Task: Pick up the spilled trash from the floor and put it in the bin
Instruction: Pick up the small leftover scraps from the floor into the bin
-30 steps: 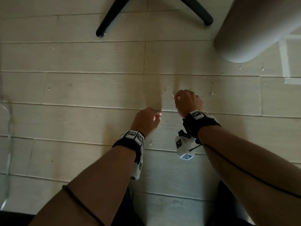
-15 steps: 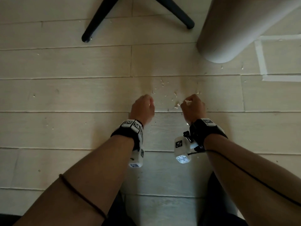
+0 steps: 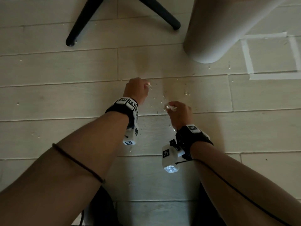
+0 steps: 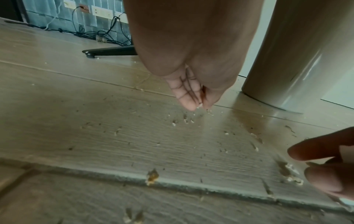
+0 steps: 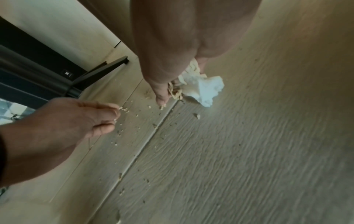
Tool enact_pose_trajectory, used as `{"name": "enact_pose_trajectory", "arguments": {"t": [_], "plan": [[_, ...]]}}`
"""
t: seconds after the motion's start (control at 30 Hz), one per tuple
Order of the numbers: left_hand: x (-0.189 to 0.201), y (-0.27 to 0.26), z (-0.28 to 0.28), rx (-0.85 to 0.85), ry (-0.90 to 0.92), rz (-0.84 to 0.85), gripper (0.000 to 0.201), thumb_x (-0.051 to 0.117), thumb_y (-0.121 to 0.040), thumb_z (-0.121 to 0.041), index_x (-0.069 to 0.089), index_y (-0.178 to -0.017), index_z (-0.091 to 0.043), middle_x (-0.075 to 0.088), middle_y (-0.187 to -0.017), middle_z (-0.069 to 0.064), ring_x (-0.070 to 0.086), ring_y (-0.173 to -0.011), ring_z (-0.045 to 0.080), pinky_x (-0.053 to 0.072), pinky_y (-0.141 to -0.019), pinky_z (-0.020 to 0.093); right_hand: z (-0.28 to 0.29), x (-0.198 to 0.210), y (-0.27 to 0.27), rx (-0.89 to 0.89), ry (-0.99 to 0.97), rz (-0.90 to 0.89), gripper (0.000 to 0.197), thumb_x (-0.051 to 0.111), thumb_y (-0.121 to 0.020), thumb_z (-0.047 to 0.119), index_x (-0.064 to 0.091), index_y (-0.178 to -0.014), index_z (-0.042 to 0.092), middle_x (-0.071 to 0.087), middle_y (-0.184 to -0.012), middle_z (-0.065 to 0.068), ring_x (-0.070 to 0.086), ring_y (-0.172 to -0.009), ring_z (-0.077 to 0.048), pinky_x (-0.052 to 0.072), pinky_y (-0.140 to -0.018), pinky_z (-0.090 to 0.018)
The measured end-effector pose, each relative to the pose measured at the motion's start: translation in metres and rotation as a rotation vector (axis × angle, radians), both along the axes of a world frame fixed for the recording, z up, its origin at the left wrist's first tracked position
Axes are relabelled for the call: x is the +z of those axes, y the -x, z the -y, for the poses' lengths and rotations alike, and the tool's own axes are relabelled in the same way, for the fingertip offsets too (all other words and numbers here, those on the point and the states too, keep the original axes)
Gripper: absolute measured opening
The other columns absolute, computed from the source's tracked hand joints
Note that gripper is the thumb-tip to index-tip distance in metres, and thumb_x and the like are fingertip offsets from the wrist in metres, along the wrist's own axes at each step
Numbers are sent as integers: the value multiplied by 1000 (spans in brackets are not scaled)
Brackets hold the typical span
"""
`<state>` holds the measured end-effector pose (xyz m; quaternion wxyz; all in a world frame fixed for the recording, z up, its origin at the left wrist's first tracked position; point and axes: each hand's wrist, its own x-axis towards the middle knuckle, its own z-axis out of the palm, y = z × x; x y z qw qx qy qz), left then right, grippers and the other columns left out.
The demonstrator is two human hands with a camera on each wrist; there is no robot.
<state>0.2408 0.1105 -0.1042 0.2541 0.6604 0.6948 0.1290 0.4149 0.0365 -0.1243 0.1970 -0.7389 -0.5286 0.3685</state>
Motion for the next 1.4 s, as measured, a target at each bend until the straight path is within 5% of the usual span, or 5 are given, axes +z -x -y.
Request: {"name": "enact_pose_trajectory", "arguments": {"t": [0.37, 0.57, 0.77, 1.0, 1.4], "plan": [[-15, -7, -1, -76, -37, -94, 21, 57, -96, -18, 75, -106, -11, 73, -106, 14, 69, -97, 30, 55, -90, 43, 2, -6, 3, 122, -51, 117, 14, 69, -90, 17, 78, -100, 12, 73, -101, -11, 68, -84, -30, 44, -68, -25], [-19, -11, -1, -101, -2, -104, 21, 51, -97, -15, 72, -98, -12, 68, -104, 10, 65, -95, 27, 54, -88, 41, 1, -3, 9, 195, 60, 173, 18, 58, -94, 6, 68, -109, 9, 62, -116, -10, 63, -100, -31, 43, -74, -30], [-21, -30, 10, -207, 31, -49, 21, 46, -99, -15, 64, -106, -8, 64, -106, 10, 61, -94, 24, 51, -88, 40, -9, 2, -3, -25, 35, 46, 20, 53, -98, 11, 58, -115, 2, 57, -121, -12, 46, -89, -16, 34, -76, -23], [-25, -48, 21, -261, -16, -8, 20, 52, -98, -17, 68, -108, -9, 68, -106, 9, 65, -92, 23, 53, -87, 40, -40, 5, -37, -269, 3, 5, 19, 62, -88, 13, 62, -106, 6, 69, -106, -15, 59, -87, -26, 36, -69, -25], [-22, -61, 25, -265, 89, -206, 29, 64, -88, -6, 59, -116, -6, 58, -115, 12, 57, -104, 27, 52, -88, 37, -55, -2, -50, -71, 37, 172, 25, 66, -84, 14, 76, -107, 17, 73, -107, -15, 67, -98, -34, 50, -81, -31]]}}
